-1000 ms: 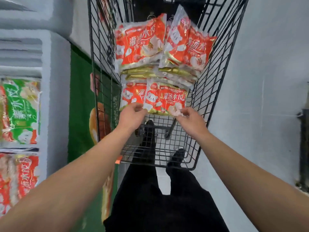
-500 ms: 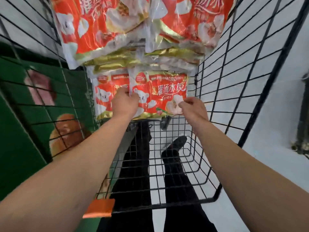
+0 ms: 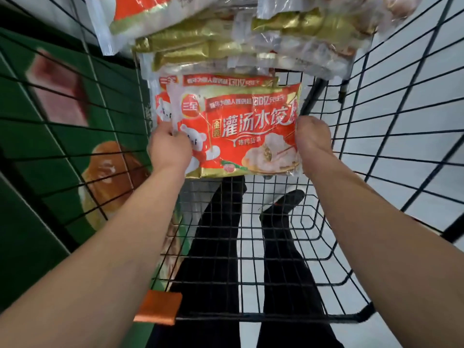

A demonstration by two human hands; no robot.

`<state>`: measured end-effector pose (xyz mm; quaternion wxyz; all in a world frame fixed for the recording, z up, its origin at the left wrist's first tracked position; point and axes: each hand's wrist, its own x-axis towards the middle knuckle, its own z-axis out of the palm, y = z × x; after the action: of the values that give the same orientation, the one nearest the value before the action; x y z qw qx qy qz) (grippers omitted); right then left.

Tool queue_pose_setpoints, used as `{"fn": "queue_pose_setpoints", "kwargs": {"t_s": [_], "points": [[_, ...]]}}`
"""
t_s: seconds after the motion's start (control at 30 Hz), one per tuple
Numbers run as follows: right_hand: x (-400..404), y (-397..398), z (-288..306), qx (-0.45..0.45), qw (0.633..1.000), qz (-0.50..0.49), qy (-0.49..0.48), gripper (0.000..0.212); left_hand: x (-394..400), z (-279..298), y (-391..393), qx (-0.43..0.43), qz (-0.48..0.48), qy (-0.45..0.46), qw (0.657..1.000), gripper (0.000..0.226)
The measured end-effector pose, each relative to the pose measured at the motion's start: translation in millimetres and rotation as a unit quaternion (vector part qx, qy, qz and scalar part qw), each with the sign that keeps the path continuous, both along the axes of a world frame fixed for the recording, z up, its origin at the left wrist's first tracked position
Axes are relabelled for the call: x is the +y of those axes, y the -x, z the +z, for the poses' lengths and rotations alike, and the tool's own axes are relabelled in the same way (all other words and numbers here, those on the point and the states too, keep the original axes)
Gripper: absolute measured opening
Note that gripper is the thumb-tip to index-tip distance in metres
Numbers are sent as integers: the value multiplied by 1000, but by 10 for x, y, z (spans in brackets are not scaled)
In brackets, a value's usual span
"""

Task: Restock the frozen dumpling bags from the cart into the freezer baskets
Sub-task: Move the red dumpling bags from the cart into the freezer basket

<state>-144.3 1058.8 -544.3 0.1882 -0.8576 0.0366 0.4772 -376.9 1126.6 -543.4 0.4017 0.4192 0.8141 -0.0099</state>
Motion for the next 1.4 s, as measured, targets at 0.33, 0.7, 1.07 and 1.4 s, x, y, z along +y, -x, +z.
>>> {"fn": "queue_pose_setpoints", "kwargs": {"t_s": [0.33, 0.7, 1.07, 1.4], "points": [[-145, 191, 615, 10, 998, -61, -22, 25, -168, 537, 22, -74, 41, -9, 996, 22], [-701, 144, 2268, 37, 990, 33, -135, 23, -1213, 2331, 308, -86, 89, -102, 987, 30], [-1404, 729, 3555, 78, 935, 267, -221, 20, -3000, 3619, 998, -192, 329, -203, 902, 21], [-1711, 2222, 3818, 70, 869, 437, -220, 21, -4230, 3762, 2044, -206, 467, -238, 826, 19]]}}
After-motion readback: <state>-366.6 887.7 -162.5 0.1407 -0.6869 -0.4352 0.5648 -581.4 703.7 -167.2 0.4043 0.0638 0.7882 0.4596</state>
